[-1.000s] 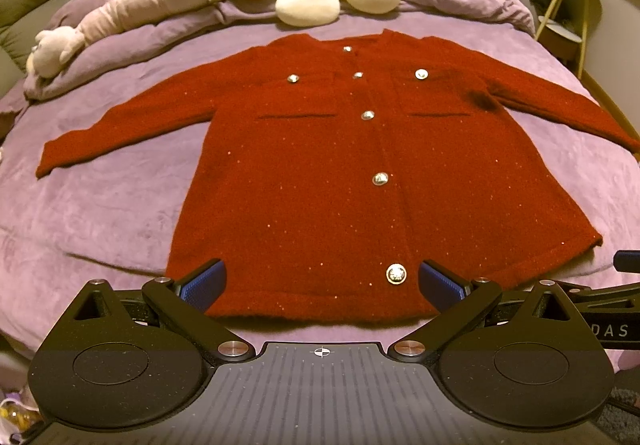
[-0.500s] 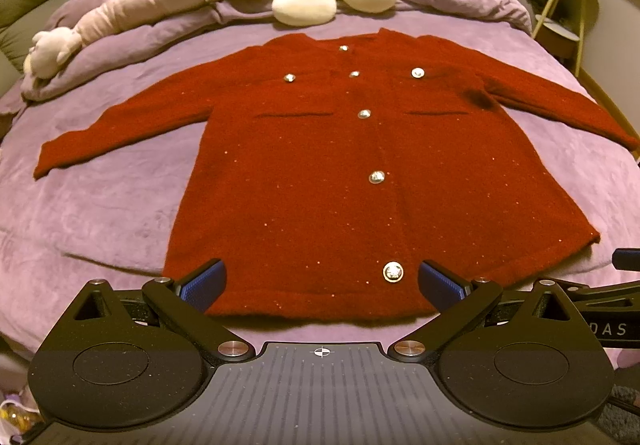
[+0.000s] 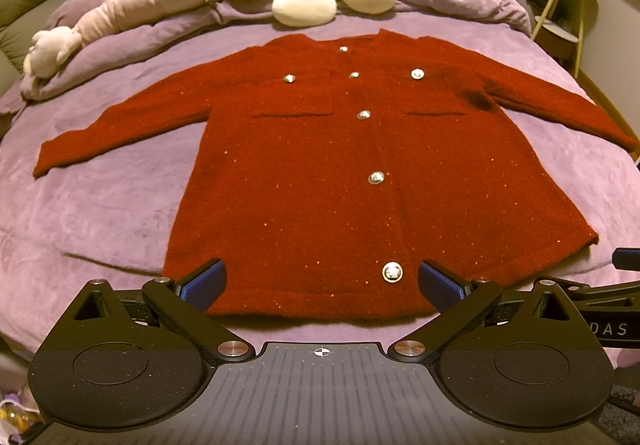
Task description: Fold small clothes
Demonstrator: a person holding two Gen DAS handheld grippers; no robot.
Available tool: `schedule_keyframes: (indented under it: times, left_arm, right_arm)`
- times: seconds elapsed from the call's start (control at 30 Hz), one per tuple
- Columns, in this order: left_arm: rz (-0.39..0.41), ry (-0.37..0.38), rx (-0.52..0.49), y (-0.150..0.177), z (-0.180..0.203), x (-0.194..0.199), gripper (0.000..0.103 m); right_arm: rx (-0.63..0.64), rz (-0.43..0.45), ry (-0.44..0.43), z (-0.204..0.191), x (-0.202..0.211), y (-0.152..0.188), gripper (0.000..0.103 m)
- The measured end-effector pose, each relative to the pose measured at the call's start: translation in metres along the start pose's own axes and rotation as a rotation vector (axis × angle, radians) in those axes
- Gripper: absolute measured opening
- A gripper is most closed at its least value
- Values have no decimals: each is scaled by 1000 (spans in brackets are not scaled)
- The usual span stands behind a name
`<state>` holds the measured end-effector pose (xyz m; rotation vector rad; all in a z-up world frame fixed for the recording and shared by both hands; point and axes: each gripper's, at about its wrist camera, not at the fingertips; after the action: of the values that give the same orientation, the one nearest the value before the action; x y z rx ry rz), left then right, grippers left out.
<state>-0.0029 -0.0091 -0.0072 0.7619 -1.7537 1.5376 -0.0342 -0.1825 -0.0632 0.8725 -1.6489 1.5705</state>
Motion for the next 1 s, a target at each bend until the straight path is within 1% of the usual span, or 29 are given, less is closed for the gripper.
schedule_keyframes:
  times: [1.0]
  left_arm:
    - [9, 5, -14, -4, 3, 7, 103]
  right_arm:
    - [-13, 18, -12, 4, 5, 4, 99]
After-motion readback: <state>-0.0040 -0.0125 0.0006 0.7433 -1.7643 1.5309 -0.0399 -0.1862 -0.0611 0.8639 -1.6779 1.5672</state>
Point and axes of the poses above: each gripper's, at about its wrist camera, not at the fingertips, and x roughly against the way its jaws point, z to its right, y to its underside, and after that the axes turned 3 degrees about -x, right-handed
